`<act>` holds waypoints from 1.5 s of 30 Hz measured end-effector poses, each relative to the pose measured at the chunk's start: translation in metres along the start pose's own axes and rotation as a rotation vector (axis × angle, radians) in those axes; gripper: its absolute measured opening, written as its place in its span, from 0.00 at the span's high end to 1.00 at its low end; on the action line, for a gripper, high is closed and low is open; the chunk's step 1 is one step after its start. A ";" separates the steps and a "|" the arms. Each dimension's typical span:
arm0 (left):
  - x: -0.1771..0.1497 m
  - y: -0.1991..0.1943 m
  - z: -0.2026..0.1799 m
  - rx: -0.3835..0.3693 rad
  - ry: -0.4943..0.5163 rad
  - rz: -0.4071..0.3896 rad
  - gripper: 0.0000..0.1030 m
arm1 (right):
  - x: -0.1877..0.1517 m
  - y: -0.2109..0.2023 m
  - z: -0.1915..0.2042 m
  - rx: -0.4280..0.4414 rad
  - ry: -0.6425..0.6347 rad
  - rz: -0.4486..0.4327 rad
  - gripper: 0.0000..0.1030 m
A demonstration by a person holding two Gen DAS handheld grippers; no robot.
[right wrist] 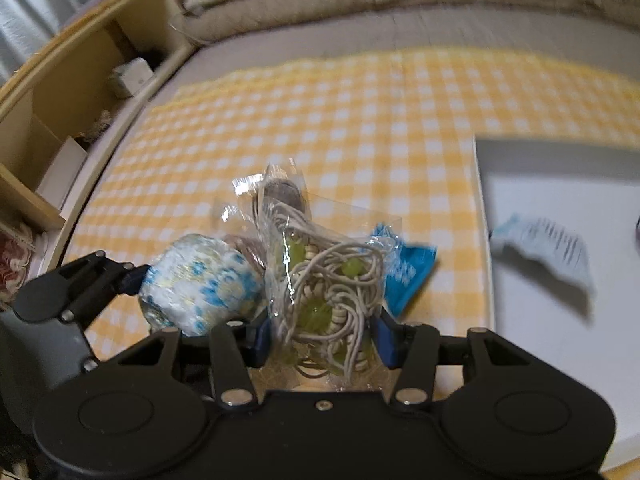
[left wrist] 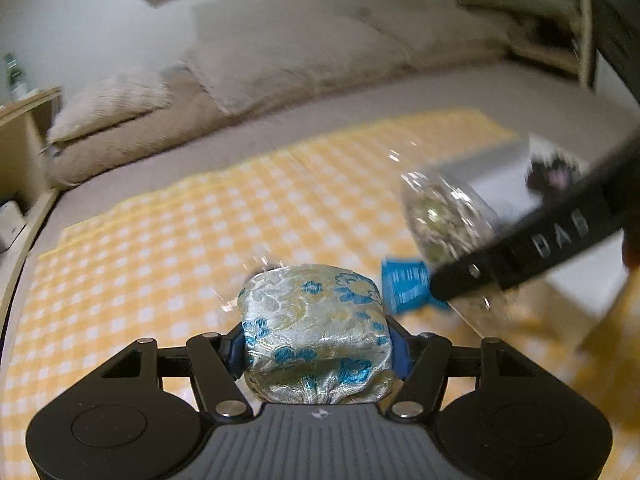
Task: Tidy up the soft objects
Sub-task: 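Carry the pouch and bagged necklace into the tray and open both tools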
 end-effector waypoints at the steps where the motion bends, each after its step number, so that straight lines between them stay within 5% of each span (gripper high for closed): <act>1: 0.006 -0.004 0.002 0.006 -0.027 -0.018 0.36 | 0.004 -0.005 0.000 0.001 -0.012 -0.019 0.51; 11: 0.049 -0.023 -0.009 0.031 -0.205 -0.138 0.36 | 0.039 -0.053 -0.027 -0.024 -0.059 -0.161 0.52; 22: 0.065 -0.008 -0.079 -0.086 -0.272 -0.120 0.36 | 0.046 -0.095 -0.098 -0.162 -0.082 -0.230 0.52; 35: 0.058 0.032 -0.186 -0.252 -0.215 -0.018 0.36 | 0.002 -0.115 -0.186 -0.315 -0.040 -0.128 0.52; 45: 0.038 0.055 -0.231 -0.310 -0.128 0.054 0.36 | -0.028 -0.113 -0.219 -0.331 -0.029 -0.033 0.52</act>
Point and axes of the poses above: each gripper's, at about its wrist camera, not at the fingertips, and y roughly the way its jaws point, z to its left, x to its top, the point moved 10 cm from there along y, roughly the way its jaws point, and after that the axes turned 8 degrees about -z, right-handed, at the moved point
